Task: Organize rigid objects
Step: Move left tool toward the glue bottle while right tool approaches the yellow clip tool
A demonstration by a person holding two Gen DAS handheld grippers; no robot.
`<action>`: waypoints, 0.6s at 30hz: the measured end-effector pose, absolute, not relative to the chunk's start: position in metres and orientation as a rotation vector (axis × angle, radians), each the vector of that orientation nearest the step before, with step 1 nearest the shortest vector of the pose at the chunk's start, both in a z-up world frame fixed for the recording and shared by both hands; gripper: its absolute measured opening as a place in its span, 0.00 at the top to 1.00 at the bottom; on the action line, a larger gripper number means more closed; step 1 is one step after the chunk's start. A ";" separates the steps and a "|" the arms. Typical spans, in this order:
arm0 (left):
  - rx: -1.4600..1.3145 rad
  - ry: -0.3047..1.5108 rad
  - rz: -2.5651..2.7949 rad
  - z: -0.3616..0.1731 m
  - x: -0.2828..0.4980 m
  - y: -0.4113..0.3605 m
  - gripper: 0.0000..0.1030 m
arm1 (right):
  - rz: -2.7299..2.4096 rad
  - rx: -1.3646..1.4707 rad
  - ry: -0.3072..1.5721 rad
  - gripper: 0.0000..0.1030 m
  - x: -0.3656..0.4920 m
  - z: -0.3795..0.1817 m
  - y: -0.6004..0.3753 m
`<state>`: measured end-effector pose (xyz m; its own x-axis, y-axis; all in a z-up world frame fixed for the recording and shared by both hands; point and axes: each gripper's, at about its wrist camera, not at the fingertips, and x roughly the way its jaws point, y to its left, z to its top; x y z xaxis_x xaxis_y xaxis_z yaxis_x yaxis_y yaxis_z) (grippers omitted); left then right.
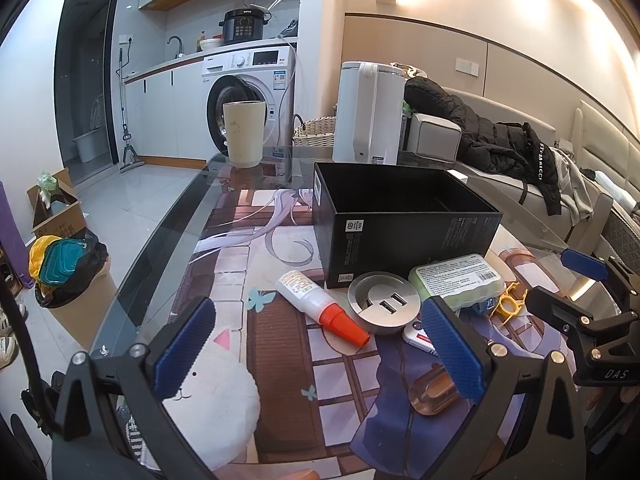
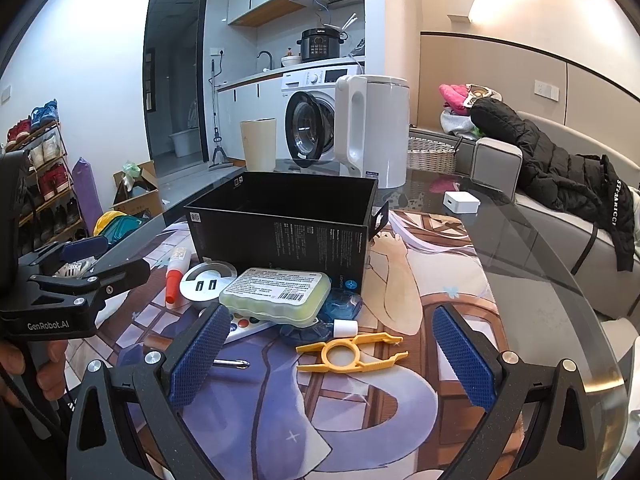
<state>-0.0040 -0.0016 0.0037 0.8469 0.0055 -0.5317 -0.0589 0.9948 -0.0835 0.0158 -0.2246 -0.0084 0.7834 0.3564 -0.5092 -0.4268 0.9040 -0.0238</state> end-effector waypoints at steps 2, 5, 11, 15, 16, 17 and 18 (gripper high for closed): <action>-0.097 0.561 0.033 0.003 -0.004 -0.002 0.00 | 0.424 -0.142 0.524 0.00 0.016 -0.009 -0.225; -0.097 0.563 0.030 0.004 -0.004 -0.002 0.00 | 0.431 -0.146 0.532 0.00 0.017 -0.010 -0.225; -0.088 0.567 0.021 0.005 -0.004 -0.001 0.00 | 0.457 -0.143 0.552 0.00 0.019 -0.013 -0.223; -0.083 0.581 0.019 0.004 -0.003 -0.001 0.00 | 0.460 -0.141 0.585 0.00 0.022 -0.016 -0.224; -0.081 0.581 0.020 0.003 -0.003 -0.001 0.00 | 0.456 -0.145 0.591 0.00 0.023 -0.017 -0.224; -0.078 0.583 0.016 0.003 -0.003 -0.001 0.00 | 0.452 -0.148 0.597 0.00 0.024 -0.018 -0.224; -0.075 0.587 0.015 0.003 -0.003 -0.001 0.00 | 0.447 -0.151 0.605 0.00 0.025 -0.018 -0.224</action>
<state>-0.0027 -0.0012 0.0030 0.8323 -0.0076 -0.5542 -0.0350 0.9972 -0.0662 0.0251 -0.2243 -0.0182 0.7306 0.3609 -0.5796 -0.4476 0.8942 -0.0075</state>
